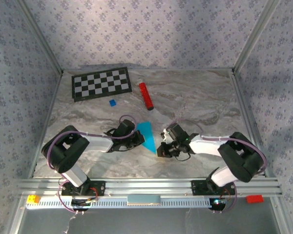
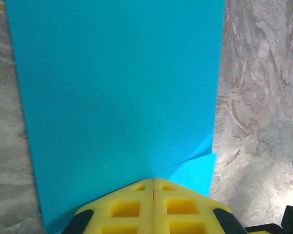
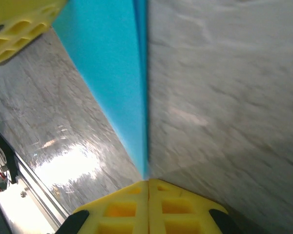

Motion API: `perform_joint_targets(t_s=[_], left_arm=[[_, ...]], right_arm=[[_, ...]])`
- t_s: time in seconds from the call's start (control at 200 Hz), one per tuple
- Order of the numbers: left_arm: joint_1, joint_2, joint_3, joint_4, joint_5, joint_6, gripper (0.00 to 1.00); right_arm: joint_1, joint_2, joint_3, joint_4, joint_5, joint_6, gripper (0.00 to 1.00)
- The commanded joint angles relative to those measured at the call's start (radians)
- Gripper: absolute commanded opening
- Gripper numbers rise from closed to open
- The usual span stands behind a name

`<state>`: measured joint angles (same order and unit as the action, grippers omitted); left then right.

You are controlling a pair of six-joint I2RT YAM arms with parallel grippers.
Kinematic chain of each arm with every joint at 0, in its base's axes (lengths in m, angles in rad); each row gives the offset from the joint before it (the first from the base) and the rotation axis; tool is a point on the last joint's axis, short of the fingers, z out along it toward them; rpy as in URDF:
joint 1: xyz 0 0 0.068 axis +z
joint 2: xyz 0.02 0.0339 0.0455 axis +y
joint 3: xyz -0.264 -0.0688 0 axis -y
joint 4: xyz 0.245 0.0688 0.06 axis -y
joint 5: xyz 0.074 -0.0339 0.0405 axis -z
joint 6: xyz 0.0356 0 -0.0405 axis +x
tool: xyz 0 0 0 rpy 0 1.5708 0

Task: Fold a paper plane with a square sheet of paper (pick it up from the middle)
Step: Third fold the triangle at the center of the table.

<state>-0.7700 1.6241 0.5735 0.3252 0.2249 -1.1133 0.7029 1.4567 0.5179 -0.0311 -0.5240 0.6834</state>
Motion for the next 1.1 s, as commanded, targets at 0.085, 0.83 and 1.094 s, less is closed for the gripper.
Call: perform_joint_targets(t_s=[0.085, 0.83, 1.094], left_arm=[[0.013, 0.043, 0.014, -0.091, 0.006, 0.065, 0.0], [0.028, 0.002, 0.087, -0.078, 0.077, 0.074, 0.08], [-0.009, -0.056, 0.124, -0.145, 0.067, 0.061, 0.0]], right_arm=[[-0.031, -0.132, 0.041, -0.05, -0.04, -0.046, 0.08], [-0.04, 0.179, 0.094, -0.024, 0.005, 0.013, 0.02], [-0.037, 0.19, 0.109, -0.041, 0.035, 0.035, 0.01]])
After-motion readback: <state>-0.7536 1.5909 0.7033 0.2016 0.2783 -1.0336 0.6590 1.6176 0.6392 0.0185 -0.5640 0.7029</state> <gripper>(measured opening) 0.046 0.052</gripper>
